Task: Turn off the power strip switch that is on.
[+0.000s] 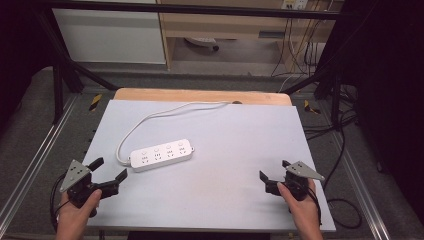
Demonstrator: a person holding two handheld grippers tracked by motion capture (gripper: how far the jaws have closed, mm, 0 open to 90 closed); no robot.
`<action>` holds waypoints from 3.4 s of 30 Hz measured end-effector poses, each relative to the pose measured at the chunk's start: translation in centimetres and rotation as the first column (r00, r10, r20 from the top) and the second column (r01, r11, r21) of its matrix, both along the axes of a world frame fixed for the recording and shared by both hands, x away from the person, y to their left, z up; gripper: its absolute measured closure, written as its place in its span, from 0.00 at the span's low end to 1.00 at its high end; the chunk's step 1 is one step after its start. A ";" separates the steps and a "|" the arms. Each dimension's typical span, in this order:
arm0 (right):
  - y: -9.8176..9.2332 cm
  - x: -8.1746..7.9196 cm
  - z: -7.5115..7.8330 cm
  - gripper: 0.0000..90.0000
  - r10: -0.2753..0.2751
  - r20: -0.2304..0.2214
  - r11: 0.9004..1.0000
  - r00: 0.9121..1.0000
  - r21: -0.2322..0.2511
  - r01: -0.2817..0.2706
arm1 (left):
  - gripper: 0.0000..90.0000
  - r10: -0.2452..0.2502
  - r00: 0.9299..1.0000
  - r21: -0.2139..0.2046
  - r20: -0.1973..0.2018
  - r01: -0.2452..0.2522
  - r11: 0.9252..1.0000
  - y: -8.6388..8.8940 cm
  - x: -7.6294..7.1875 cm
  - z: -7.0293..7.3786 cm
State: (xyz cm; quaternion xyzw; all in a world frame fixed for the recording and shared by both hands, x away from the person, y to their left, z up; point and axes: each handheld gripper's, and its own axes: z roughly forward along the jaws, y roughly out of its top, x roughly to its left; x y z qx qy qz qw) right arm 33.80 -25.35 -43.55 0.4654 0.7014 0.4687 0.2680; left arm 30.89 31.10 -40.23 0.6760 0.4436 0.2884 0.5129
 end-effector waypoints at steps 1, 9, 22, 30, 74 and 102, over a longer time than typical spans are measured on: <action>0.0 0.0 0.0 0.06 0.000 -0.003 1.000 1.000 0.004 0.000 | 0.07 0.000 1.000 0.000 -0.001 0.000 1.000 -0.1 0.0 0.0; 0.2 -0.1 0.1 0.02 0.031 -0.015 1.000 0.999 -0.001 -0.031 | 0.07 -0.006 1.000 -0.017 0.002 0.006 1.000 -0.6 -0.1 0.3; 0.4 -0.5 0.6 0.07 0.073 0.015 0.997 0.997 0.004 -0.073 | 0.07 -0.066 0.997 -0.060 0.026 0.068 0.996 -2.4 0.1 2.7; 0.1 -0.5 0.7 0.06 0.075 0.013 0.997 0.997 0.008 -0.075 | 0.07 -0.074 0.997 -0.067 0.033 0.076 0.995 -3.8 1.5 4.3; -0.1 -0.6 0.6 0.04 0.071 0.003 0.997 0.997 -0.001 -0.071 | 0.12 -0.051 0.998 -0.016 -0.023 0.051 0.999 -8.1 11.8 3.5; -0.1 -0.4 0.5 0.04 0.067 -0.013 0.998 0.998 -0.005 -0.067 | 0.72 -0.101 0.986 0.021 -0.129 0.105 0.994 -9.1 11.3 0.8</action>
